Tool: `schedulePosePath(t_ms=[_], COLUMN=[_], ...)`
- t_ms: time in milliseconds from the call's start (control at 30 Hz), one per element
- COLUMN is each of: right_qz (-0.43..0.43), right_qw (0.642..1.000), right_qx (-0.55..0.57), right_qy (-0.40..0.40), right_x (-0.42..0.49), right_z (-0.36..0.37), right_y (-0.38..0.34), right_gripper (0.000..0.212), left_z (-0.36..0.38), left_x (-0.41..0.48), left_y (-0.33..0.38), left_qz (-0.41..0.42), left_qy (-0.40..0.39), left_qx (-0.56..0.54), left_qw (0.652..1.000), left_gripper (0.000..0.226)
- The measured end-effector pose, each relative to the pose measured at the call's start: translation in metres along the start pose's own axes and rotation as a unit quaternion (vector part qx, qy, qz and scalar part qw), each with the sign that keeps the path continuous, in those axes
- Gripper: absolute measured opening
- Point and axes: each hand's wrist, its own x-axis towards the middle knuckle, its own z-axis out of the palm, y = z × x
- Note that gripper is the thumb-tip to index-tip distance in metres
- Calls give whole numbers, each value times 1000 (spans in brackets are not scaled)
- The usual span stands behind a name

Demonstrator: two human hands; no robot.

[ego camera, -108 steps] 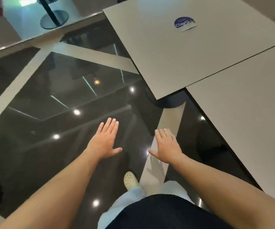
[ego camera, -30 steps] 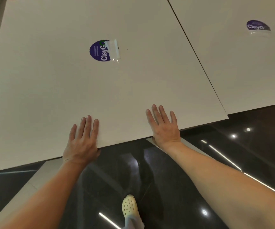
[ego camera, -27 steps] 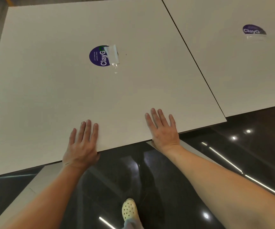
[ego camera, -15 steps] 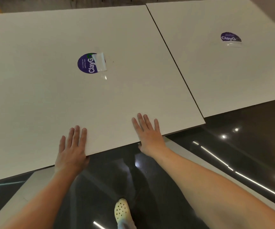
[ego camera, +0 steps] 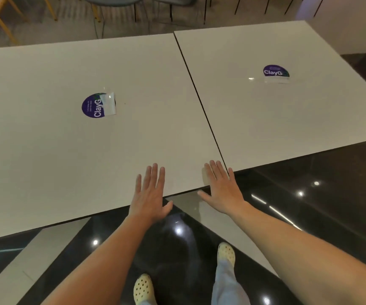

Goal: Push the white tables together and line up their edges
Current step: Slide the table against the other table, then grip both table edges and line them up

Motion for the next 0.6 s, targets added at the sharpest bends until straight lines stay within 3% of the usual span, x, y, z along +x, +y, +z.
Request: schedulePosePath(t_ms=[200, 300, 600], right_qz=[19, 9, -7], right_qw=[999, 999, 999], right_qx=[50, 50, 39], right_qy=[-5, -8, 20], right_x=[-11, -14, -2], right_z=[4, 4, -1], right_y=[81, 110, 145], right_gripper=[79, 77, 76], left_z=[7, 6, -13], left_x=[11, 22, 53], left_y=[107, 151, 177], left_qz=[-43, -43, -64], left_qy=[2, 5, 15], left_qx=[-89, -72, -38], left_qw=[995, 996, 997], left_gripper=[90, 91, 97])
